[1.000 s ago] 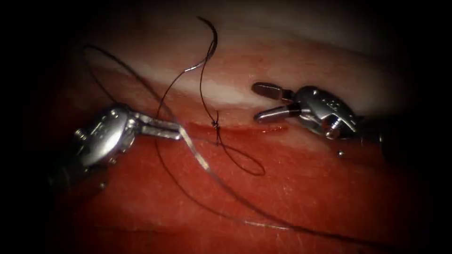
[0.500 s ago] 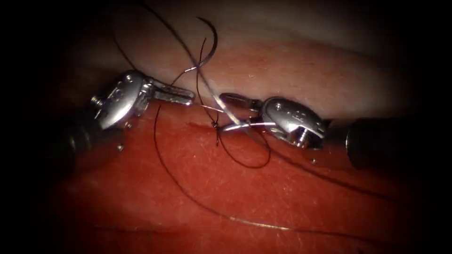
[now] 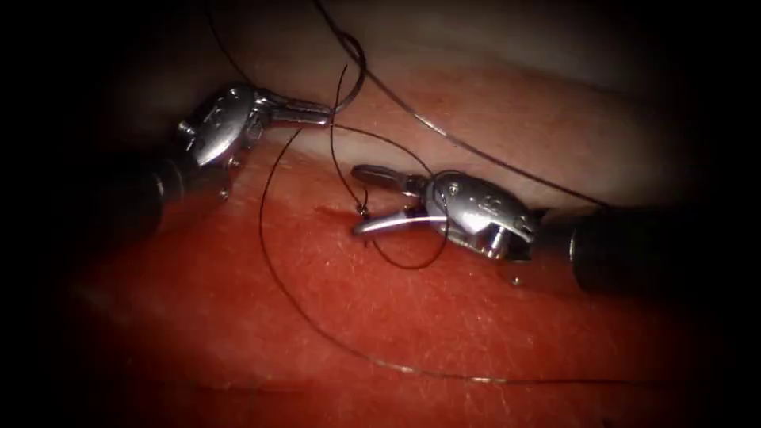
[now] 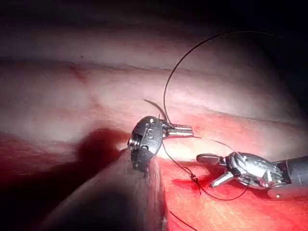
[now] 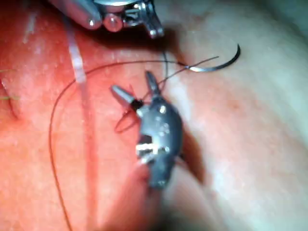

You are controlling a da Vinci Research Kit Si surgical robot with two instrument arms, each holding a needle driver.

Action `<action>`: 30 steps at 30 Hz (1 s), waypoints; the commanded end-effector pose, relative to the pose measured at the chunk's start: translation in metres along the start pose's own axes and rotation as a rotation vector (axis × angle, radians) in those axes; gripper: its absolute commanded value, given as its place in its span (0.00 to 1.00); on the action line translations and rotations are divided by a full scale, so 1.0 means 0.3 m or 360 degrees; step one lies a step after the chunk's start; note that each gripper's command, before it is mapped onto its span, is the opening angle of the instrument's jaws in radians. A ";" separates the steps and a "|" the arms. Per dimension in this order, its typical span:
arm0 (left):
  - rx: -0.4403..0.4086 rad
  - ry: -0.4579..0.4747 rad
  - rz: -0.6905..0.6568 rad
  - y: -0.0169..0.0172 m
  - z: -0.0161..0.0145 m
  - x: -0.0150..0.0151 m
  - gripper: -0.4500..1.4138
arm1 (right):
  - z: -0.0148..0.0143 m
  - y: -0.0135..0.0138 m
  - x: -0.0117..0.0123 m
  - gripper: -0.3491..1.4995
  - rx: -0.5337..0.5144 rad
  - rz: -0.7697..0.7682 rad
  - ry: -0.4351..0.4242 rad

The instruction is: Wound Closure

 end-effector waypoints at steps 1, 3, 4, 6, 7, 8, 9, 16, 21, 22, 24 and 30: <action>0.0006 -0.0010 0.0011 -0.003 0.001 -0.003 0.00 | 0.0033 0.0003 -0.0006 0.80 -0.0003 0.0002 0.0021; 0.0037 -0.0028 0.0025 -0.004 0.000 -0.007 0.00 | 0.0034 0.0007 0.0002 0.78 -0.0018 0.0004 0.0052; 0.0049 -0.0036 0.0032 -0.005 0.000 -0.009 0.00 | 0.0033 0.0010 0.0007 0.77 -0.0026 0.0005 0.0069; 0.0073 -0.0067 0.0051 -0.006 -0.001 -0.013 0.00 | 0.0032 0.0018 0.0018 0.74 -0.0039 -0.0001 0.0105; 0.0077 -0.0081 0.0059 -0.005 -0.001 -0.015 0.00 | 0.0031 0.0022 0.0023 0.70 -0.0051 0.0019 0.0121; 0.0081 -0.0101 0.0069 -0.005 -0.001 -0.017 0.00 | 0.0031 0.0025 0.0028 0.68 -0.0064 0.0031 0.0127; 0.0084 -0.0115 0.0077 -0.005 -0.001 -0.018 0.00 | 0.0030 0.0029 0.0032 0.66 -0.0089 0.0043 0.0137; 0.0081 -0.0205 0.0115 0.005 -0.002 -0.023 0.00 | 0.0029 0.0047 0.0052 0.40 -0.0211 0.0274 0.0188; 0.0064 -0.0221 0.0120 0.014 0.000 -0.021 0.00 | 0.0043 0.0053 0.0048 0.30 -0.0369 0.0684 0.0213; 0.0054 -0.0221 0.0119 0.015 0.001 -0.020 0.00 | 0.0046 0.0056 0.0047 0.29 -0.0397 0.0712 0.0216; 0.0040 -0.0224 0.0118 0.018 0.003 -0.019 0.00 | 0.0057 0.0068 0.0042 0.27 -0.0463 0.0768 0.0175; 0.0000 -0.0225 0.0116 0.024 0.006 -0.016 0.00 | 0.0094 0.0111 0.0020 0.30 -0.0642 0.0860 0.0047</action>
